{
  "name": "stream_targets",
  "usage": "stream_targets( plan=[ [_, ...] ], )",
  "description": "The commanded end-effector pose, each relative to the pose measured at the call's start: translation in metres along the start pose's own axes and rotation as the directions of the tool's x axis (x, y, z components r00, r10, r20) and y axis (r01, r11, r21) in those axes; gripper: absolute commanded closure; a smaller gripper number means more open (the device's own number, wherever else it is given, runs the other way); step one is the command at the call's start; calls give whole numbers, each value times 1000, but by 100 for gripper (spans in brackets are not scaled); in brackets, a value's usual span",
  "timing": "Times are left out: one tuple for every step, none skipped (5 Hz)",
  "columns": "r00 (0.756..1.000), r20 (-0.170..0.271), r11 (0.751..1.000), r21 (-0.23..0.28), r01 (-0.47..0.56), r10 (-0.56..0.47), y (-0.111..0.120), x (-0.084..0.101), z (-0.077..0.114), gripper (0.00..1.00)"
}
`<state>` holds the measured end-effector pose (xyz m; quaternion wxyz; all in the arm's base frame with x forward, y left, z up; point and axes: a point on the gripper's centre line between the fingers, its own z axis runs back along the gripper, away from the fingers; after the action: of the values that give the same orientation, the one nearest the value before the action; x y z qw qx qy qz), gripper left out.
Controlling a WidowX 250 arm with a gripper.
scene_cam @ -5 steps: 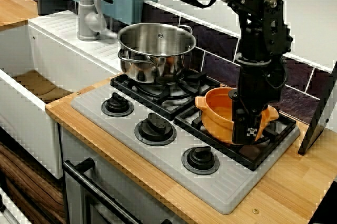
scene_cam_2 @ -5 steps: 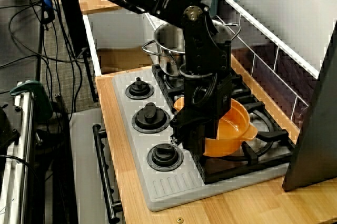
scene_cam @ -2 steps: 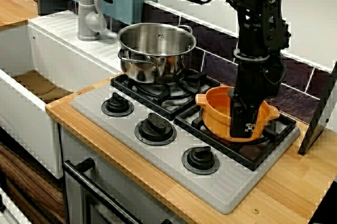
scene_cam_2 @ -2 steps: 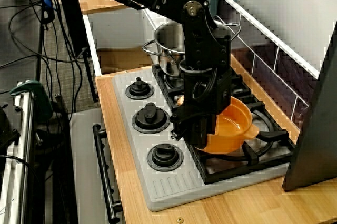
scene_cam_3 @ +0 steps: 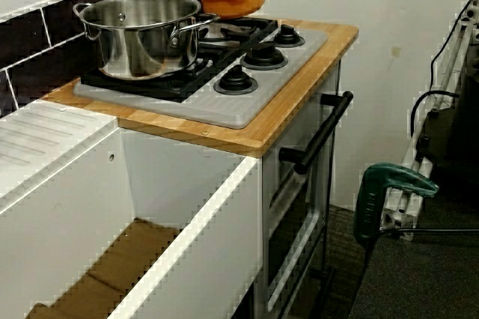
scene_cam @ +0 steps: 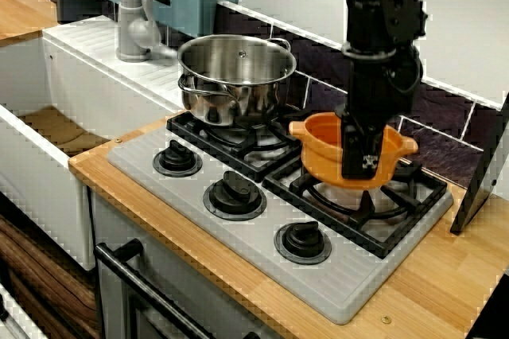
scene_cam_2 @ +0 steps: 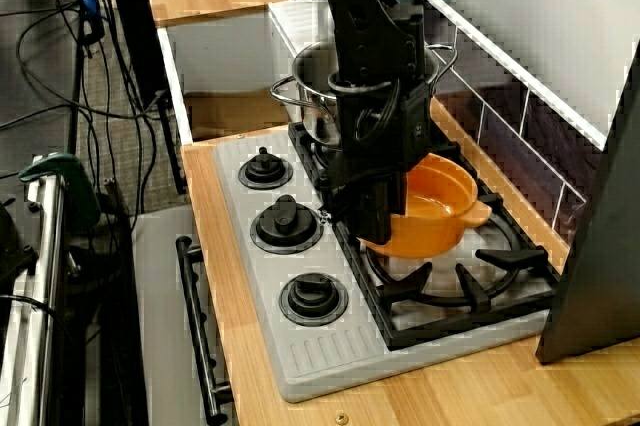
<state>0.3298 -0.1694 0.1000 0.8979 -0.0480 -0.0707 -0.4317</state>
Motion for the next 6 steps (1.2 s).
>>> stream_targets(
  plan=[
    [995, 100, 997, 78, 22, -30, -2, -11, 51, 100],
    [992, 117, 996, 84, 27, -37, 2, -15, 64, 100],
    [992, 115, 993, 112, 40, -53, 5, -14, 70, 100],
    [993, 107, 987, 153, 40, -56, 10, -13, 69, 100],
    [995, 91, 991, 130, 38, -50, 19, -12, 45, 100],
    [996, 78, 988, 153, 31, -44, 13, -12, 31, 100]
  ],
)
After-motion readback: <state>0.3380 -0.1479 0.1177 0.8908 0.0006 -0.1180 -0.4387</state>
